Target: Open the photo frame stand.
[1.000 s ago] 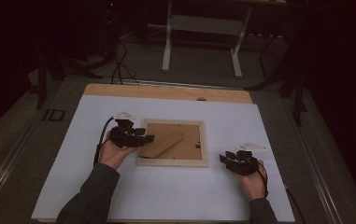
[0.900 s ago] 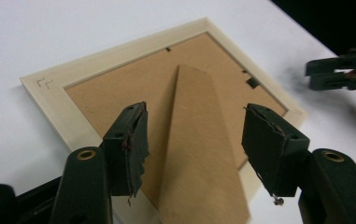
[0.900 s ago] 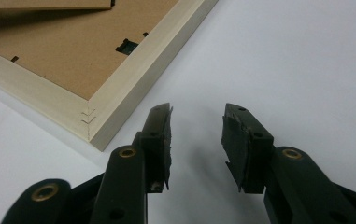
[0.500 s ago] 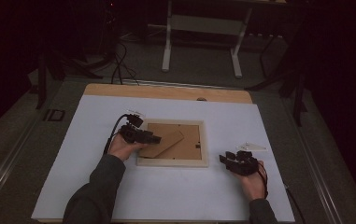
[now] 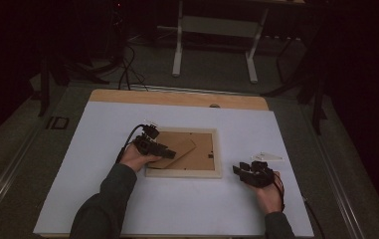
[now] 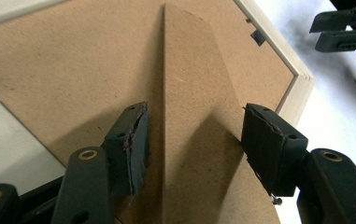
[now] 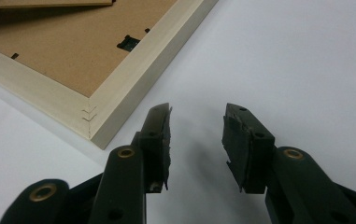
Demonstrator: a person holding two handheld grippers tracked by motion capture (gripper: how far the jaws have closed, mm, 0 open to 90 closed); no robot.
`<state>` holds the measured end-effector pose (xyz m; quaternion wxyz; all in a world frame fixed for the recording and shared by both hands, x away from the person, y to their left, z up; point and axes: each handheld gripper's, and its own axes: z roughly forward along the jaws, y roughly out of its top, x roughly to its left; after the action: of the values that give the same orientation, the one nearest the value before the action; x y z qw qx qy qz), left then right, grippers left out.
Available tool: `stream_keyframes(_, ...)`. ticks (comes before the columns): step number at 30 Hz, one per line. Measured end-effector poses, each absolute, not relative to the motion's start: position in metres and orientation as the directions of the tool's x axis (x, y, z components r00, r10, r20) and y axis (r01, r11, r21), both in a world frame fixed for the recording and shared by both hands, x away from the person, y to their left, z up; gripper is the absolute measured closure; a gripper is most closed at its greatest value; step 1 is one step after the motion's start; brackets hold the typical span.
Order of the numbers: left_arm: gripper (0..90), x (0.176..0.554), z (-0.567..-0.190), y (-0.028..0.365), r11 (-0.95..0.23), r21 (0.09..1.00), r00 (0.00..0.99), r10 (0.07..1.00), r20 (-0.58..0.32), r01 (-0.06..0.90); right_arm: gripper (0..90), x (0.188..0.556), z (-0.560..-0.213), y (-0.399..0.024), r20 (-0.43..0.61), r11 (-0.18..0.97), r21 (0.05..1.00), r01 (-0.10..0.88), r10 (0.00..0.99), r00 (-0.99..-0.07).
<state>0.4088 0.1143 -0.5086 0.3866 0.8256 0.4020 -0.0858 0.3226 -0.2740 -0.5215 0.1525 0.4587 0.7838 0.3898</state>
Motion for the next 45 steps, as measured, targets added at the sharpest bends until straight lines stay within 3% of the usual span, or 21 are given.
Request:
stream_keyframes(23, 41.7, 0.401, -0.505, 0.101, -0.491, 0.571, 0.734, 0.587, -0.340, 0.658, 59.4, 0.332, -0.513, -0.255, 0.124, 0.295, 0.760, 0.579, 0.809, -0.574)
stream_keyframes(45, 41.9, 0.388, -0.494, 0.093, -0.538, 0.626, 0.781, 0.593, -0.196, 0.565, 54.6, 0.377, -0.488, -0.229, 0.106, 0.331, 0.734, 0.593, 0.807, -0.581)
